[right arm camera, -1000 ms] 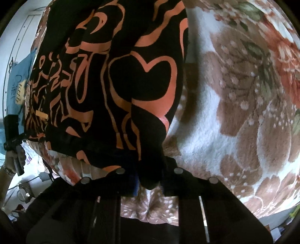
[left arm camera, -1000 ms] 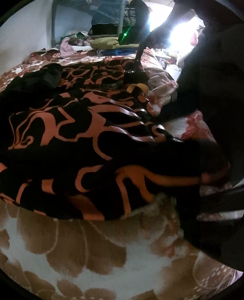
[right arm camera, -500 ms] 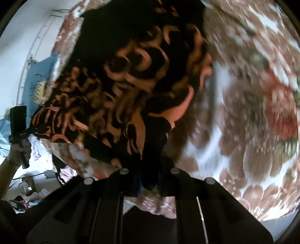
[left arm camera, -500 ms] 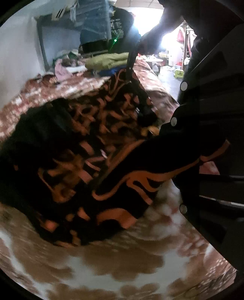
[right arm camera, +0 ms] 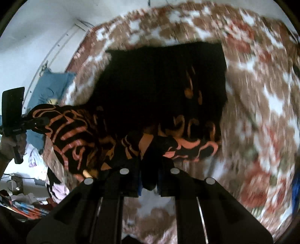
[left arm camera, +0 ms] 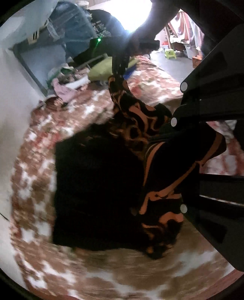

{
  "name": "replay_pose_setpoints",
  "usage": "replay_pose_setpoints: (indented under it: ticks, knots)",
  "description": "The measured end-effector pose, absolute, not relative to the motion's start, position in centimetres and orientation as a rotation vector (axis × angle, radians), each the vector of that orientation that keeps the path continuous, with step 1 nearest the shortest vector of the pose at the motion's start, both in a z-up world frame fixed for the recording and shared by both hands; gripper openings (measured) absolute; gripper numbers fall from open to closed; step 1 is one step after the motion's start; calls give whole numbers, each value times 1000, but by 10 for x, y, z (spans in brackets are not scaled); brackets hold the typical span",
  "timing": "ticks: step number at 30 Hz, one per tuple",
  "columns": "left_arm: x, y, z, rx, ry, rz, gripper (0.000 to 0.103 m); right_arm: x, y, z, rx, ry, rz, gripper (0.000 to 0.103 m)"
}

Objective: Fold large clothes

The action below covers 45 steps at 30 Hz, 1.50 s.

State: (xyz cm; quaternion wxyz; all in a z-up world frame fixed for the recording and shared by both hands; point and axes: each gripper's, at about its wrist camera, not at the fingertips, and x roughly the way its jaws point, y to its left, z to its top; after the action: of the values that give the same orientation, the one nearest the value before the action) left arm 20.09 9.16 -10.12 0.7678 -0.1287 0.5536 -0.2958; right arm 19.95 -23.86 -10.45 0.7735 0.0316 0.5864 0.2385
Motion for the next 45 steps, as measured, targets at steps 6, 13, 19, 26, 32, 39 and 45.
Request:
replay_pose_setpoints:
  ticks: [6, 13, 19, 26, 32, 39, 45]
  knots:
    - [264, 100, -78, -276, 1112, -674, 10, 258, -241, -69, 106, 1179, 520, 12]
    - [352, 116, -64, -278, 1034, -654, 10, 340, -253, -61, 100, 1131, 479, 12]
    - [443, 126, -106, -263, 1077, -611, 10, 425, -239, -96, 17, 1115, 448, 11]
    - [544, 160, -200, -386, 1180, -496, 10, 521, -242, -174, 24, 1180, 382, 11]
    - [578, 187, -266, -443, 1271, -393, 10, 569, -267, -232, 91, 1273, 348, 11]
    - [579, 188, -278, -383, 1271, -383, 12, 589, -294, -265, 219, 1361, 374, 16]
    - [577, 178, -252, -334, 1283, -425, 98, 590, -298, -229, 212, 1293, 410, 92]
